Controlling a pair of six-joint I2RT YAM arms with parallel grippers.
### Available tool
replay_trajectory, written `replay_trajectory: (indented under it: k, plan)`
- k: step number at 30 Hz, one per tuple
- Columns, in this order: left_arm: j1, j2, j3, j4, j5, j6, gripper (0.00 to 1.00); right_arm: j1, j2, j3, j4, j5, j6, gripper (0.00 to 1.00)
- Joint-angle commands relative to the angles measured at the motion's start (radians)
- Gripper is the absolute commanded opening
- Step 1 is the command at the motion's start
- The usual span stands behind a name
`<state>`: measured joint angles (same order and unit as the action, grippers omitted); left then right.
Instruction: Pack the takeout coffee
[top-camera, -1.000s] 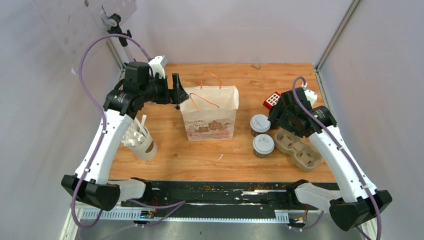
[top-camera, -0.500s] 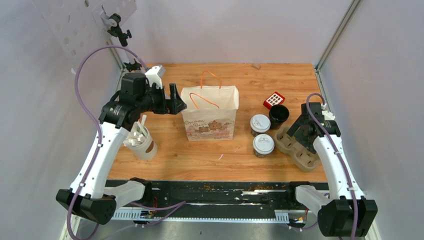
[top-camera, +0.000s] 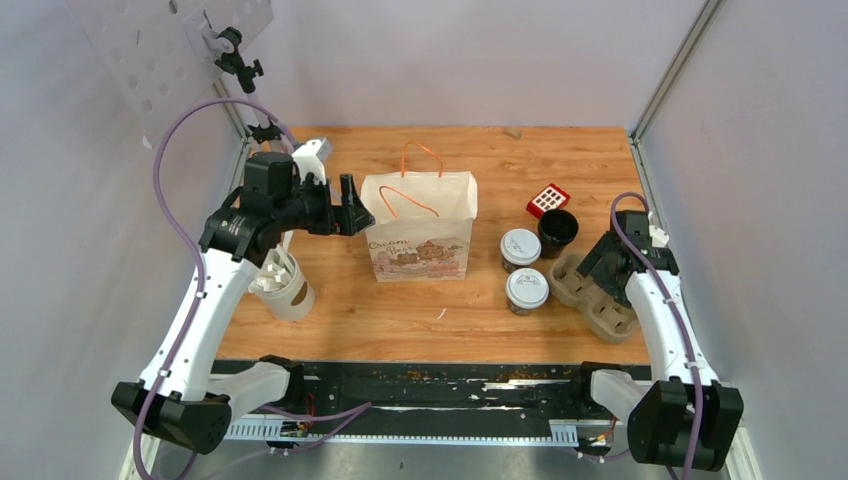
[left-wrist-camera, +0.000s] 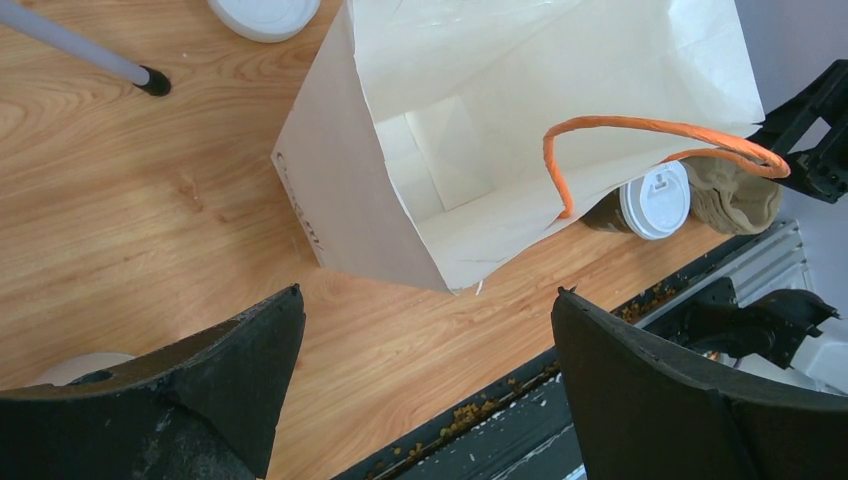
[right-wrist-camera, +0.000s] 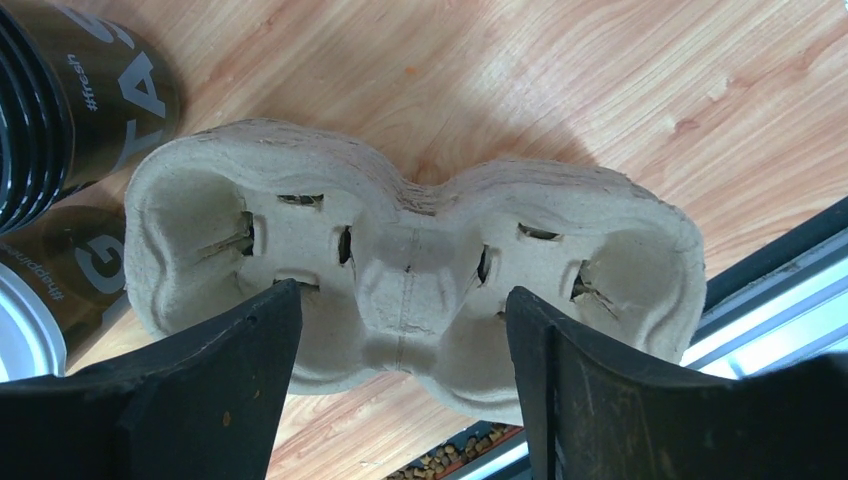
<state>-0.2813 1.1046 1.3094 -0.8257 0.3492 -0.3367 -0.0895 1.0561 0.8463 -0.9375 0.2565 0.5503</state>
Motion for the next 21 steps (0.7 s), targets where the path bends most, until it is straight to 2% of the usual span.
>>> replay_trajectory:
  k: [1,21]
  plan:
    - [0.002,-0.033,-0.009,0.048,0.019,-0.002,1.0,-0.013,0.002,-0.015,0.061,-0.024,-0.021,0.73]
    - [0.002,-0.025,-0.031,0.053,0.005,0.002,1.0,-0.029,0.039,-0.063,0.077,-0.035,0.028,0.62]
